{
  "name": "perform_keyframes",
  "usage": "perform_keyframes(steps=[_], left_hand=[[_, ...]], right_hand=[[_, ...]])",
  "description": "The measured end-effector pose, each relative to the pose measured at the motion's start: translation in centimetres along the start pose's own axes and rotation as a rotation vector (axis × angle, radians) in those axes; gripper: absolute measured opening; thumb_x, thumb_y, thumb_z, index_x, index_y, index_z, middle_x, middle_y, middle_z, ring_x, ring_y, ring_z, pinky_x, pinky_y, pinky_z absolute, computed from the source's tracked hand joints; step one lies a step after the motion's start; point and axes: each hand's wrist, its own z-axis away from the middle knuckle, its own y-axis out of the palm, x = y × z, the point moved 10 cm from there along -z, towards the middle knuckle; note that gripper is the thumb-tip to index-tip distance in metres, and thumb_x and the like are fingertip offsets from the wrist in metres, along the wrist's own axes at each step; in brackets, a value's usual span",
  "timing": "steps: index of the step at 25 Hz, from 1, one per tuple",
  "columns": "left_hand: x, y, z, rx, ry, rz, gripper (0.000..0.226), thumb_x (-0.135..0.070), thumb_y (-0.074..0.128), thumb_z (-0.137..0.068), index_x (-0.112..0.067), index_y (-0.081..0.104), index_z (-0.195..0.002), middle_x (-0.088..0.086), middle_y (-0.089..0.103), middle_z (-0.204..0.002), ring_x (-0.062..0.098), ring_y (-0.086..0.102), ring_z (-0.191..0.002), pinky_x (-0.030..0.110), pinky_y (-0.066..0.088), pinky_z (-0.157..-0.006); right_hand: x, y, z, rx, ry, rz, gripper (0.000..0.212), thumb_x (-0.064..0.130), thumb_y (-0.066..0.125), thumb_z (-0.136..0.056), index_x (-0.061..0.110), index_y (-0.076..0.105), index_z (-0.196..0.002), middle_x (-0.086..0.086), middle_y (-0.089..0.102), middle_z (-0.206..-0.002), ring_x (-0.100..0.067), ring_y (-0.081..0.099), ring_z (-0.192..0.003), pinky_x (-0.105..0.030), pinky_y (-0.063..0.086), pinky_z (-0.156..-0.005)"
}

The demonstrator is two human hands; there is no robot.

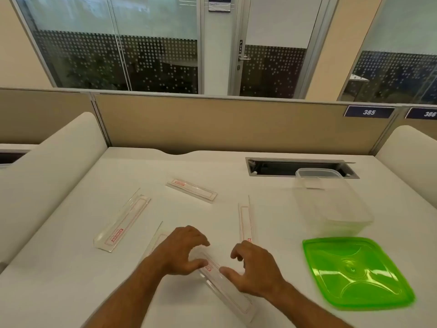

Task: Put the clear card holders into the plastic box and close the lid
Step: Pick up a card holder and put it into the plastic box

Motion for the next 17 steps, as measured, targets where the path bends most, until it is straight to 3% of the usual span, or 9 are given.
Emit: perform_keyframes(steps=[4, 8, 11, 13, 17], left_hand=[[0.6, 0.6, 0.4, 0.008, 0.007, -0.045, 0.050, -0.060, 0.058, -0.083, -0.032, 0.063, -0.124, -0.014, 0.059, -0.132, 0.006, 0.045, -0.124, 0.030, 0.032, -0.110], [1.1, 0.8, 0.4, 0.014, -0.033, -0.043, 0.043, -0.057, 0.059, -0.083, -0.034, 0.065, -0.120, -0.017, 0.062, -0.123, 0.006, 0.050, -0.115, 0.026, 0.035, -0.106], [1.2, 1.0, 0.4, 0.017, -0.056, -0.024, 0.037, -0.052, 0.062, -0.084, -0.033, 0.067, -0.115, -0.014, 0.066, -0.115, 0.008, 0.053, -0.106, 0.023, 0.038, -0.099], [1.2, 0.7, 0.3, 0.003, -0.061, -0.017, 0.033, -0.048, 0.064, -0.085, -0.032, 0.069, -0.113, -0.012, 0.068, -0.111, 0.009, 0.056, -0.101, 0.020, 0.039, -0.093], [1.6, -0.2, 0.7, -0.077, -0.056, -0.025, 0.028, -0.044, 0.066, -0.085, -0.029, 0.072, -0.108, -0.010, 0.070, -0.107, 0.009, 0.058, -0.097, 0.017, 0.040, -0.087]], right_hand=[[-0.1, 0.3, 0.2, 0.030, -0.006, 0.082, 0.061, 0.080, 0.049, -0.069, 0.032, 0.059, -0.105, 0.018, 0.061, -0.097, -0.005, 0.059, -0.082, -0.022, 0.050, -0.073], [-1.1, 2.0, 0.2, 0.238, 0.096, 0.033, 0.062, 0.080, 0.055, -0.061, 0.031, 0.064, -0.098, 0.016, 0.062, -0.082, -0.005, 0.057, -0.072, -0.023, 0.051, -0.073], [-0.4, 4.1, 0.9, 0.367, 0.091, 0.024, 0.043, 0.060, 0.061, -0.067, 0.023, 0.068, -0.087, 0.008, 0.070, -0.084, -0.011, 0.062, -0.072, -0.025, 0.054, -0.068], [0.0, 4.5, 0.7, 0.379, 0.072, 0.024, 0.031, 0.046, 0.060, -0.074, 0.018, 0.069, -0.082, 0.002, 0.071, -0.081, -0.017, 0.065, -0.071, -0.026, 0.054, -0.065], [0.6, 3.2, -0.2, 0.315, -0.031, 0.134, 0.026, 0.041, 0.055, -0.080, 0.018, 0.067, -0.082, 0.002, 0.070, -0.081, -0.018, 0.062, -0.070, -0.027, 0.052, -0.070]])
